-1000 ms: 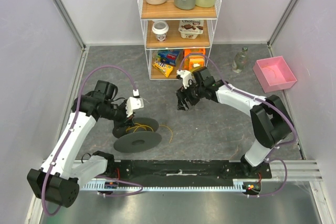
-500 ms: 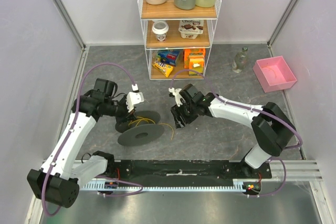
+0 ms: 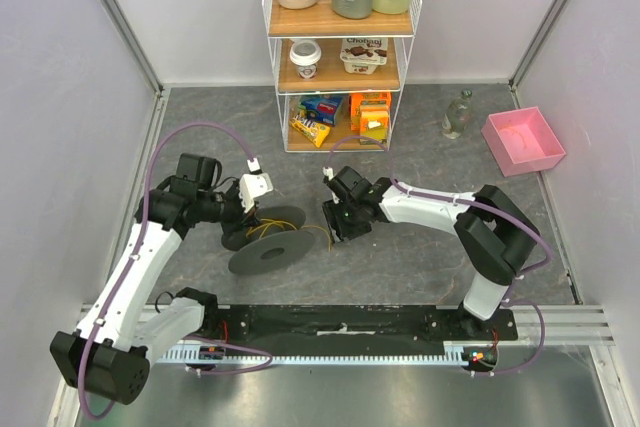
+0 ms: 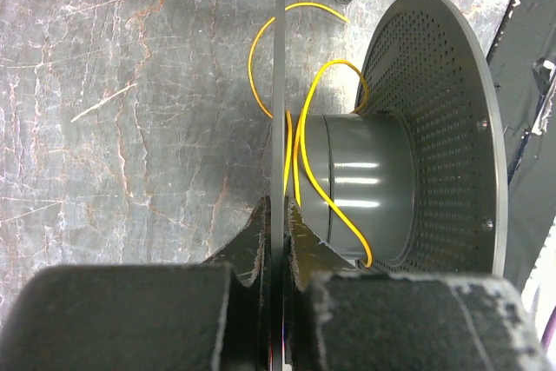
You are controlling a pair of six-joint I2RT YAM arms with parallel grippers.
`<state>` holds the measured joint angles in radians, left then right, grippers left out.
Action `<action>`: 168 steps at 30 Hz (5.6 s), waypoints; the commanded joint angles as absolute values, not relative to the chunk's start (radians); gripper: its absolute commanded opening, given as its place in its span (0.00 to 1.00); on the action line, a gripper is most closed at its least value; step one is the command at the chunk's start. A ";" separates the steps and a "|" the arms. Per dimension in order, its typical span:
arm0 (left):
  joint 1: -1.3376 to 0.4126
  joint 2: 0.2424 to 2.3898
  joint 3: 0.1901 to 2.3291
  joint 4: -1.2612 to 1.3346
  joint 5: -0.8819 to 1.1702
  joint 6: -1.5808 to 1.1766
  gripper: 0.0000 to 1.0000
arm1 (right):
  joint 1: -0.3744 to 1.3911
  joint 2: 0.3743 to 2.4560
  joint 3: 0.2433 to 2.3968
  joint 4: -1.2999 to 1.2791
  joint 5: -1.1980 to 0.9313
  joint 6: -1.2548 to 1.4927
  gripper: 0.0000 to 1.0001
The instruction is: Wrap the cables
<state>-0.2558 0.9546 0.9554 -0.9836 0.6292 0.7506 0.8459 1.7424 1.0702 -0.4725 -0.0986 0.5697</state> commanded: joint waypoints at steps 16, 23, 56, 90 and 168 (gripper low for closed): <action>-0.256 0.933 0.934 -0.887 0.661 0.649 0.02 | 0.897 1.798 1.120 -0.419 -0.052 0.635 0.51; -0.252 0.939 0.923 -0.867 0.670 0.624 0.02 | 0.896 1.830 1.149 -0.439 -0.041 0.650 0.48; -0.239 0.962 0.908 -0.677 0.690 0.417 0.02 | 0.868 1.706 1.080 -0.477 0.210 0.327 0.00; -0.147 1.058 1.138 -0.482 0.402 -0.482 0.02 | 0.814 1.229 1.038 -0.434 -0.440 -0.084 0.00; -0.314 1.057 1.571 -0.851 0.977 0.051 0.02 | 0.511 1.137 0.798 -0.095 -0.755 -0.212 0.89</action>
